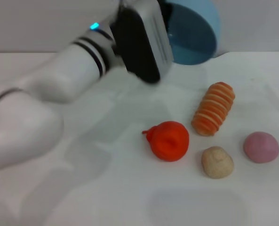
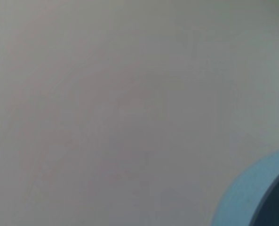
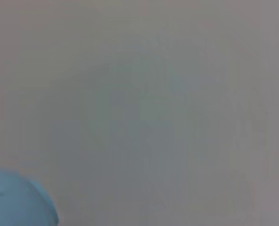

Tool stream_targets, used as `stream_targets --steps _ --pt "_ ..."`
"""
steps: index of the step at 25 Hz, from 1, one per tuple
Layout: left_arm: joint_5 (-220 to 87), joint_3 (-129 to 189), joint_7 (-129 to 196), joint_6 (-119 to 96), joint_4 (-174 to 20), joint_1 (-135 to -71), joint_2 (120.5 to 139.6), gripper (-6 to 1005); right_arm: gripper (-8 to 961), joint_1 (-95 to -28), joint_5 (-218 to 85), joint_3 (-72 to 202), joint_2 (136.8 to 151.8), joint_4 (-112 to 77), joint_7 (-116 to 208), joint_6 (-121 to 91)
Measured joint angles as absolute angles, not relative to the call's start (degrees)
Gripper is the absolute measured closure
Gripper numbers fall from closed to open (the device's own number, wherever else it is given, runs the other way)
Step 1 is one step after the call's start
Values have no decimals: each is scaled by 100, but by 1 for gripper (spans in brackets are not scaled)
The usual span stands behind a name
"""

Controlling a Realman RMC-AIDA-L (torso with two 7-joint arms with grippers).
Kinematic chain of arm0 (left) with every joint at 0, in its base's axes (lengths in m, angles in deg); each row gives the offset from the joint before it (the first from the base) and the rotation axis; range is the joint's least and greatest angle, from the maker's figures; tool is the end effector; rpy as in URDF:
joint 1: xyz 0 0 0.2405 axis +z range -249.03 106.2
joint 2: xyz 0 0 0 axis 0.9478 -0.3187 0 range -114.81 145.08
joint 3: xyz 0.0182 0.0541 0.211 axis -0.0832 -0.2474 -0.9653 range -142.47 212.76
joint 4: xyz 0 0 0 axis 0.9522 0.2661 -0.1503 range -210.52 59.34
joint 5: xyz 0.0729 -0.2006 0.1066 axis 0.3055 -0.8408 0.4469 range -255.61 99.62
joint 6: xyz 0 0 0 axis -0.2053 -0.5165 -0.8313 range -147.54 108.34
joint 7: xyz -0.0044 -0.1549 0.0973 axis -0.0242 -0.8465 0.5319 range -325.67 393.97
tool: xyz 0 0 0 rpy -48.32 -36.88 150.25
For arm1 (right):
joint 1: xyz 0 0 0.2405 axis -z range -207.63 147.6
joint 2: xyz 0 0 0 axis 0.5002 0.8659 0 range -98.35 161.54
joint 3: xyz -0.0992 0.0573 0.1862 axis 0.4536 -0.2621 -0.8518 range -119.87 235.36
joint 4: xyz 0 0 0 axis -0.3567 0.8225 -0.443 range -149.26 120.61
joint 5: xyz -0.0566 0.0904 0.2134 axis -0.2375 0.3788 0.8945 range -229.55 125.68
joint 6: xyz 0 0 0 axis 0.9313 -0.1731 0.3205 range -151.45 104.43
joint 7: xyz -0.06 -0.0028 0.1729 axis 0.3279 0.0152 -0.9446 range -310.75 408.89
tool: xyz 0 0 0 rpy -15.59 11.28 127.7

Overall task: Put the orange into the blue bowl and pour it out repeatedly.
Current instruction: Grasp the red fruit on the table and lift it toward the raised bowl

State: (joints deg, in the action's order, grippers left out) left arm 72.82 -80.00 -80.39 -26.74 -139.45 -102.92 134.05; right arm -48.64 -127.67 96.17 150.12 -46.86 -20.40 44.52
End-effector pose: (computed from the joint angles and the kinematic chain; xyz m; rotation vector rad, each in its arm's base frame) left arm -0.0395 0.4395 -0.0808 -1.9458 0.6642 -0.0896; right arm 0.3226 0.3762 0.0713 -1.8261 0.8198 0.9284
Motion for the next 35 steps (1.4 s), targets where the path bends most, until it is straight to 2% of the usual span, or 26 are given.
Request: stream_targets --steps 7,9,17,22,27,32,35 --pt "6114 -6316 -8631 31 -13865 -10976 13346 1001 350 -4884 -13391 9702 14993 -5422 -3408 4485" --pt "6484 -5641 -9369 1352 -13778 -11339 13333 1001 350 -4927 -14392 9812 14992 -6141 -4301 4490" --pt "7850 -4402 -10580 3745 -13242 -12272 13319 1001 350 -5150 -15493 10290 14994 -7308 -5401 4600" --pt "7948 -4073 -10894 4354 -13161 -12340 13320 999 349 -5289 -16003 10369 14981 -7983 -6276 5131" --pt "7929 -3556 -10972 4964 -12840 -12515 13319 999 349 -5869 -17601 10433 14911 -8130 -7244 5632" --pt "7934 -3541 -11013 4727 -12783 -12492 13328 999 349 -6301 -18448 10848 15010 -7832 -7458 5765" --pt "7914 -3544 -11019 4600 -12768 -12486 13332 999 349 -6471 -18433 11116 15014 -7307 -7467 5489"
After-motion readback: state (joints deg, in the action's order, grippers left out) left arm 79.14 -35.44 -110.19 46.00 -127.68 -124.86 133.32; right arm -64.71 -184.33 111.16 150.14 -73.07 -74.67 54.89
